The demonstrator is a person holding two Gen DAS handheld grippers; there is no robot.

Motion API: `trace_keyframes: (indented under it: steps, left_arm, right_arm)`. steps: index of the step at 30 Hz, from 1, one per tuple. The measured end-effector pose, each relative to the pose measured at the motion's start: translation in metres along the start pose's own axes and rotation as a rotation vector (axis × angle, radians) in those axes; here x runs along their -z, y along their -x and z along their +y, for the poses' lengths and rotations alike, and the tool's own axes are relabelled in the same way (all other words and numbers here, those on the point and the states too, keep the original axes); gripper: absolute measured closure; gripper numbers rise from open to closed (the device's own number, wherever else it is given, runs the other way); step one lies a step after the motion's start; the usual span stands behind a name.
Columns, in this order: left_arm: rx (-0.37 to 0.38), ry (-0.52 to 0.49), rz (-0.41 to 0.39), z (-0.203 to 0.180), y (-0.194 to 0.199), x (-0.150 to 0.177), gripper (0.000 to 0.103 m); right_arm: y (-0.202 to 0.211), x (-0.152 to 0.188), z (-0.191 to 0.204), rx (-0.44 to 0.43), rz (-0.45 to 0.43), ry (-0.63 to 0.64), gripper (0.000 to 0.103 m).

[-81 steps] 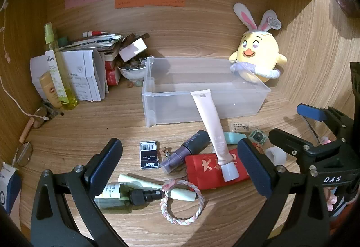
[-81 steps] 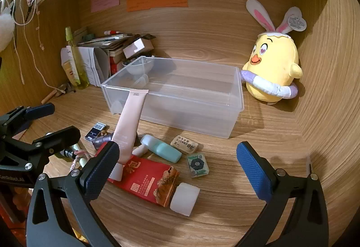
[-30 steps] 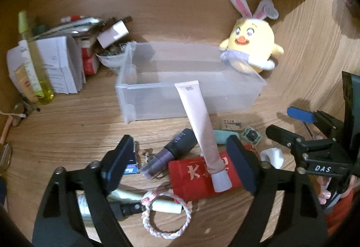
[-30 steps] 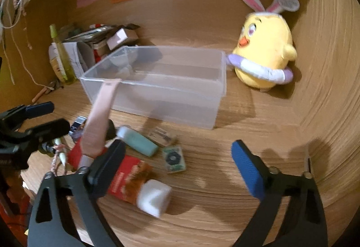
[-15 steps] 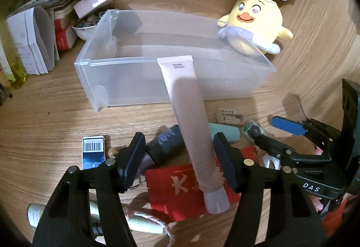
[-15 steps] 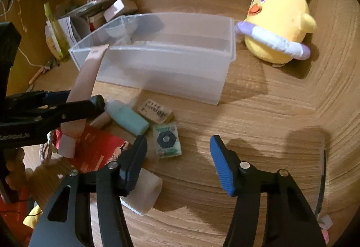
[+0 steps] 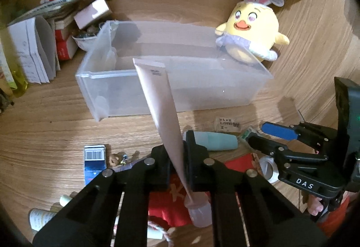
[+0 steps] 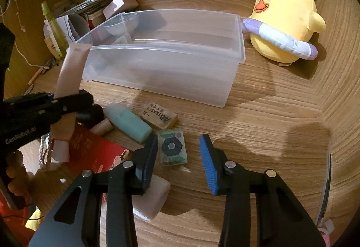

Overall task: Organize objects
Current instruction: 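Grasp the pink tube with the left tool while the right tool grasps the green packet, then carry the pink tube and green packet into the clear box and release both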

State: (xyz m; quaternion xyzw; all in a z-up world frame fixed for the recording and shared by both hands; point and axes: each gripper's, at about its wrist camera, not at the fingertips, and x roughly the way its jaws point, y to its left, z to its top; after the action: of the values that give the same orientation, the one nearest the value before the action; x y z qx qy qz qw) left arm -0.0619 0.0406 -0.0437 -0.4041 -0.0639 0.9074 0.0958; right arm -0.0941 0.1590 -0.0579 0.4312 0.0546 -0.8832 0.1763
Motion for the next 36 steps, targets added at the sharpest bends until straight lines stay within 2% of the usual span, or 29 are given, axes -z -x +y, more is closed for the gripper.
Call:
trace_keyframes:
  steps: [7,13,18,26,36]
  left_arm:
    - [0.012,-0.004,-0.055,0.003,0.023,-0.003,0.097]
    - [0.019,-0.001,-0.1,0.003,0.039,-0.008,0.097]
    - [0.025,0.007,-0.12,0.006,0.045,-0.011,0.097]
    - [0.016,0.01,-0.179,0.006,0.061,-0.023,0.097]
    - [-0.02,0.012,-0.268,0.013,0.081,-0.052,0.097]
  right_arm:
    - [0.003,-0.001,0.002,-0.011,0.006,0.039,0.067]
    - [-0.005,-0.008,-0.006,-0.036,0.017,0.008,0.067]
    - [-0.008,-0.011,-0.013,-0.071,0.027,-0.014,0.08]
    - [-0.011,-0.015,-0.005,-0.063,0.036,0.052,0.08]
    - [-0.002,-0.019,-0.02,-0.04,0.003,0.012,0.08]
